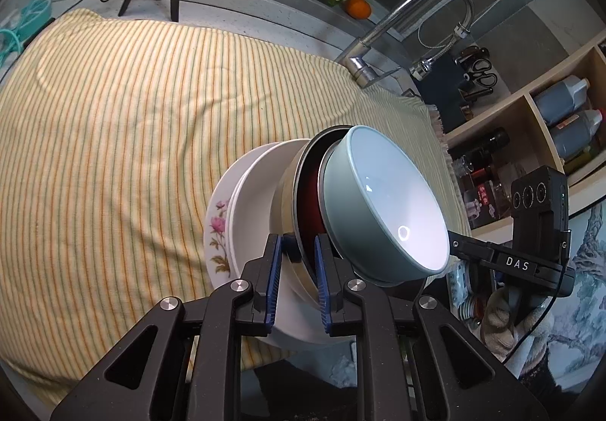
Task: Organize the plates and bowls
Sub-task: 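Carry the nested bowls over the plate stack and lower them onto it, then open both grippers and pull them back from the stacked dishes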
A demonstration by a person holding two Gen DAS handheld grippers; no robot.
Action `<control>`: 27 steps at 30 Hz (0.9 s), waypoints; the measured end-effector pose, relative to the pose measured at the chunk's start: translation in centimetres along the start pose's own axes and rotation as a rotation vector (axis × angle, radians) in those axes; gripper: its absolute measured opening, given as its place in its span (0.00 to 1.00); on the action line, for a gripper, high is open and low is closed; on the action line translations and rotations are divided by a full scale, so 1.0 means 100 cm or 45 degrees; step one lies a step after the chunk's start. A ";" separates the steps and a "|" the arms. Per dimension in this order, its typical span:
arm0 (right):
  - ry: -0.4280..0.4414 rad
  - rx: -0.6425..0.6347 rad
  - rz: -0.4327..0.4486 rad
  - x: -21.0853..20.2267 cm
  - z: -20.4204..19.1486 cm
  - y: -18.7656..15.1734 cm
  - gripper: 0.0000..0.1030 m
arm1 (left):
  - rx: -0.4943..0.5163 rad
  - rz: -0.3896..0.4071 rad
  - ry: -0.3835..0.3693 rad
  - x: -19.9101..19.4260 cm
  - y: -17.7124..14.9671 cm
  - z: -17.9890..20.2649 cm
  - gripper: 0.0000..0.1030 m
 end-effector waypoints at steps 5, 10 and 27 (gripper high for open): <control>0.003 -0.001 -0.009 0.000 -0.001 -0.002 0.16 | -0.001 -0.007 -0.006 -0.001 0.000 -0.003 0.14; 0.006 -0.007 -0.011 0.001 -0.002 -0.003 0.16 | 0.011 -0.008 0.004 -0.001 -0.001 -0.002 0.14; -0.033 -0.008 0.030 -0.011 0.003 -0.007 0.42 | 0.018 -0.006 0.049 -0.010 -0.008 -0.005 0.30</control>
Point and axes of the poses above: each gripper's, at about its wrist camera, not at the fingertips, and x roughly the way its jaws point, z to its right, y to its top, the point moved 4 cm from there along x, roughly the way its jaws point, and after that the axes turned 11 degrees about x, right-handed, at the moved point
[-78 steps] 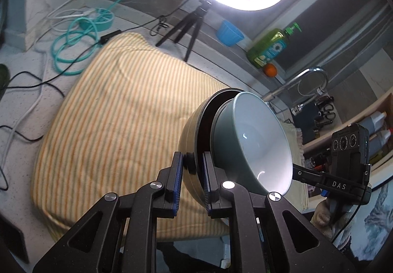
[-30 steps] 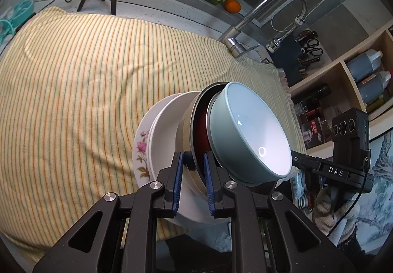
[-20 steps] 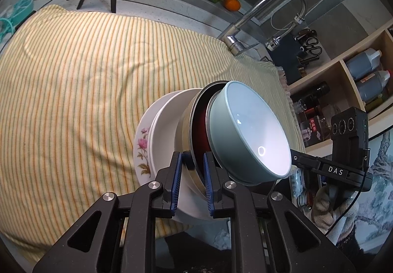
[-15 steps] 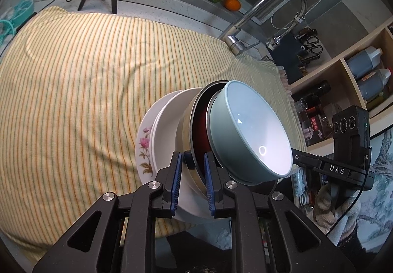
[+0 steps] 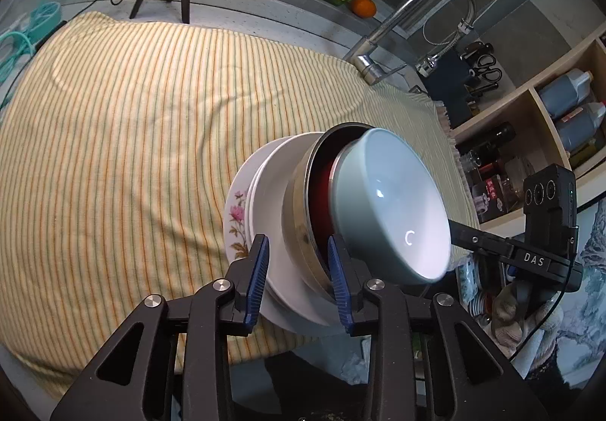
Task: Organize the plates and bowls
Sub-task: 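Open both grippers and pull them back from the stacked dishes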
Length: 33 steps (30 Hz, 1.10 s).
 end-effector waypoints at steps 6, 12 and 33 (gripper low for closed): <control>-0.026 -0.038 0.035 -0.011 -0.004 -0.003 0.49 | 0.016 0.003 0.016 -0.005 -0.002 0.002 0.31; -0.079 -0.082 0.081 -0.023 -0.005 -0.004 0.55 | 0.052 0.041 0.088 -0.016 -0.004 0.001 0.32; -0.086 -0.441 0.326 -0.073 -0.057 -0.018 0.83 | 0.270 0.334 0.465 -0.066 -0.003 0.061 0.70</control>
Point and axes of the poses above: each gripper's, at about its wrist camera, not at the fingertips, and x roughly the way its jaws point, z to its right, y to its top, the point moved 4 cm from there along x, roughly the way its jaws point, and after that the axes turned 11 degrees about x, right-handed, at the moved point
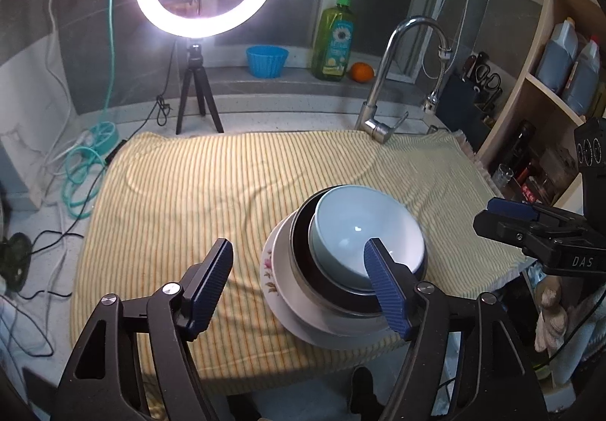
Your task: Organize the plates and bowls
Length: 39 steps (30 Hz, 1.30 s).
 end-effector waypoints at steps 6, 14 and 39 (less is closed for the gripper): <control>0.029 -0.002 0.043 -0.011 0.002 0.000 0.95 | 0.014 0.003 0.064 -0.006 0.001 0.008 0.71; 0.038 0.015 0.079 -0.015 0.007 -0.001 0.95 | -0.011 0.000 0.127 -0.010 -0.001 0.009 0.71; 0.054 0.033 0.069 -0.011 0.009 0.000 0.95 | -0.035 -0.001 0.149 -0.014 -0.003 0.007 0.72</control>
Point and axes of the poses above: each gripper's, at about its wrist camera, not at the fingertips, and x roughly the way its jaws point, z to its right, y to its top, the point moved 4 cm from there along x, roughly the way its jaws point, and after that the axes turned 11 degrees about x, right-handed, at the moved point
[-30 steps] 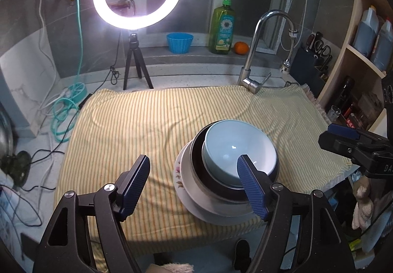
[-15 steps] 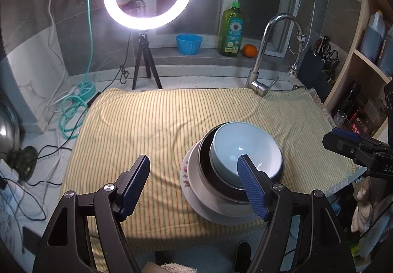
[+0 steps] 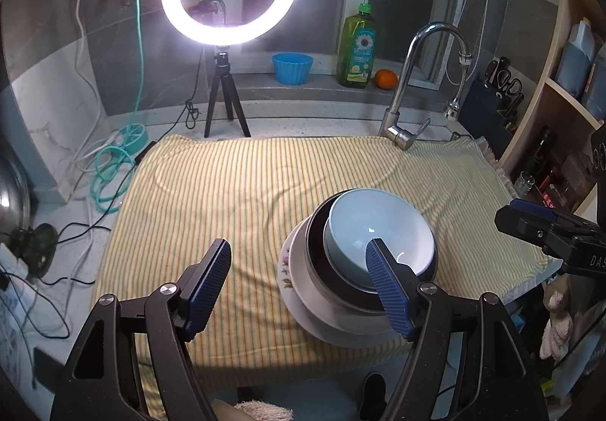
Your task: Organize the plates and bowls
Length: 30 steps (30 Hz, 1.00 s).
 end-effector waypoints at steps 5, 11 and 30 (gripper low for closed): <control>0.004 -0.003 -0.008 0.001 -0.001 0.000 0.95 | -0.005 0.008 0.003 0.000 0.001 -0.002 0.72; 0.000 -0.011 -0.014 0.003 -0.002 0.001 0.95 | -0.005 0.009 -0.001 -0.001 0.002 -0.002 0.72; -0.004 -0.015 -0.027 0.007 -0.001 0.001 0.95 | -0.012 0.014 0.019 0.001 0.002 -0.008 0.72</control>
Point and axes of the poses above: each gripper's, at about its wrist camera, not at the fingertips, and x roughly the way its jaws point, z to its right, y to its top, the point moved 4 cm from there along x, roughly the way its jaws point, and after that the axes turned 11 degrees about x, right-handed, at the moved point
